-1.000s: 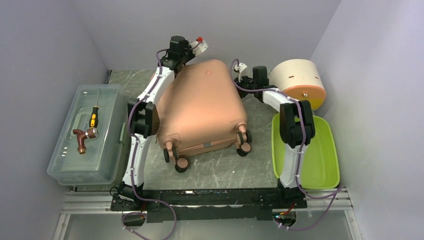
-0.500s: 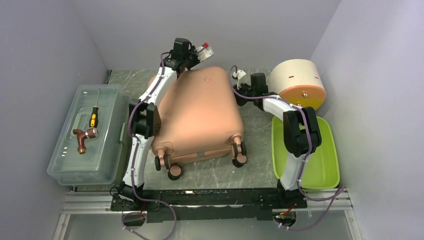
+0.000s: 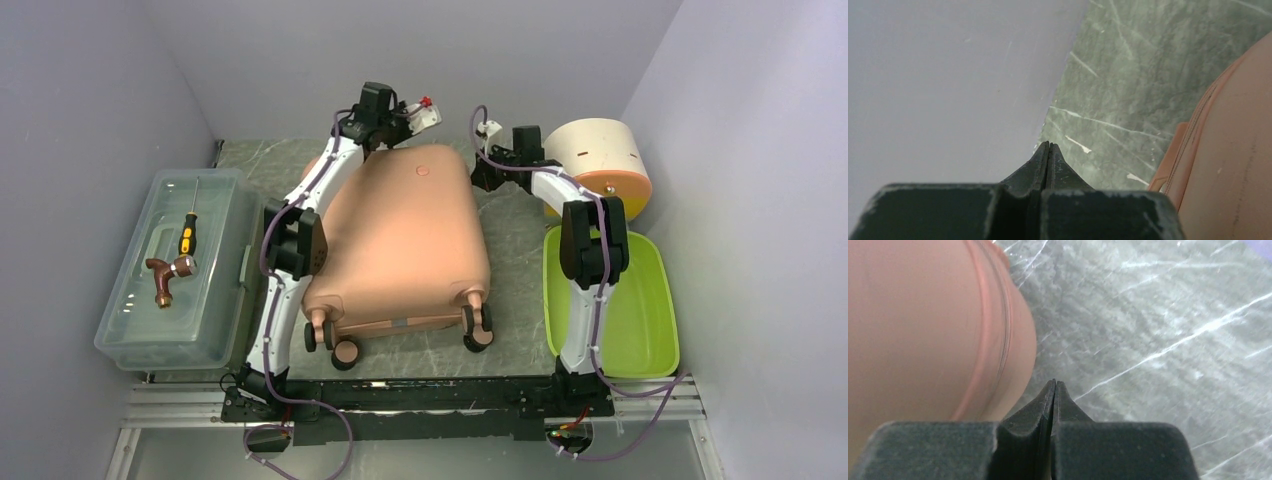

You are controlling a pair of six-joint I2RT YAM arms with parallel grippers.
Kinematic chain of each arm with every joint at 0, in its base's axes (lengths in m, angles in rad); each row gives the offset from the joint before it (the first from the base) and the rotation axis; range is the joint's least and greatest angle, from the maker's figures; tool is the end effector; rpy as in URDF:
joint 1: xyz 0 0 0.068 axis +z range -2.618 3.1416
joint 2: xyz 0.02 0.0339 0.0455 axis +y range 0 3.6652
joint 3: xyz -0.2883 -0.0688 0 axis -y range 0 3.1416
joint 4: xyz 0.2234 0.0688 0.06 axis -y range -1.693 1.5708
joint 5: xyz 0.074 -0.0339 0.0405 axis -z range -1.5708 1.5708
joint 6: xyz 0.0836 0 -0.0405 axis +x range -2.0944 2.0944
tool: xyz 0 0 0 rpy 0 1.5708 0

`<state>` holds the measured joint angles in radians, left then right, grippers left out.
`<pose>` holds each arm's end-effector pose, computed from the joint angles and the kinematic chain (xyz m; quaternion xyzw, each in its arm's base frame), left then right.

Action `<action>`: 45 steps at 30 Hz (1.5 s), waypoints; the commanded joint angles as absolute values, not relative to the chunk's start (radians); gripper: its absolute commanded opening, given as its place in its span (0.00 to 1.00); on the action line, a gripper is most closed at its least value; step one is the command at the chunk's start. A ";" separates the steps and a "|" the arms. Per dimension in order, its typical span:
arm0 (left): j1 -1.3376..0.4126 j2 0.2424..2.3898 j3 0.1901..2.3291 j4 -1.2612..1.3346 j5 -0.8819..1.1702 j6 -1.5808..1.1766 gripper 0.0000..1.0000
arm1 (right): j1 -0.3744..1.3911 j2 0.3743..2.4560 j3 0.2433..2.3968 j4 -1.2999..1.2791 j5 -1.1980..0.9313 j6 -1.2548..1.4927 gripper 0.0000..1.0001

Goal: Open, take out, and arrange the luggage
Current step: Adjust the luggage at the center of the board.

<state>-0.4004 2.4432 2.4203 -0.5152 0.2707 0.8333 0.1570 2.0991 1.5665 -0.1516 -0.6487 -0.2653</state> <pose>0.5422 -0.2538 0.2745 0.5528 0.6643 -0.0095 0.5030 0.4832 0.1276 0.2119 -0.3131 0.8086 0.2655 0.4215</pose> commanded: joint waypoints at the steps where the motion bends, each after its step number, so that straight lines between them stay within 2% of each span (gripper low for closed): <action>1: -0.568 2.511 2.338 -0.946 0.460 0.746 0.00 | 0.163 2.122 1.665 -0.182 -0.728 -0.401 0.00; 8: -0.569 2.501 2.343 -0.874 0.385 0.678 0.00 | 0.167 2.148 1.742 -0.191 -0.777 -0.495 0.00; 14: -0.494 2.454 2.381 -0.792 0.326 0.558 0.01 | 0.123 2.048 1.642 -0.177 -0.753 -0.518 0.01; 18: -0.460 2.381 2.374 -0.816 0.328 0.572 0.09 | 0.068 1.966 1.595 -0.272 -0.794 -0.577 0.29; 20: -0.455 2.343 2.356 -0.828 0.308 0.587 0.17 | 0.049 1.933 1.582 -0.337 -0.807 -0.638 0.40; 23: -0.450 2.285 2.335 -0.842 0.268 0.594 0.38 | 0.025 1.892 1.555 -0.407 -0.826 -0.745 0.50; 26: -0.445 2.218 2.304 -0.849 0.208 0.596 0.61 | 0.020 1.881 1.552 -0.495 -0.841 -0.854 0.51; 30: -0.441 2.118 2.229 -0.907 0.161 0.627 0.78 | 0.021 1.905 1.588 -0.673 -0.906 -0.979 0.52; 33: -0.440 2.029 2.144 -0.936 0.122 0.646 0.98 | 0.021 1.910 1.592 -0.820 -0.952 -1.100 0.52; 39: -0.406 1.857 2.026 -0.900 -0.047 0.624 0.99 | 0.023 1.844 1.519 -0.870 -0.921 -1.153 0.52; 41: -0.384 1.805 2.030 -0.981 -0.004 0.617 0.99 | 0.022 1.822 1.496 -0.843 -0.888 -1.110 0.52; 45: -0.374 1.653 1.961 -1.260 0.220 0.640 0.99 | 0.021 1.753 1.424 -0.741 -0.808 -0.990 0.52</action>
<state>-0.3901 1.8160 2.0163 -0.9764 0.0536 0.6434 0.0231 1.8618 1.4658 -0.8146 -0.8581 -1.0611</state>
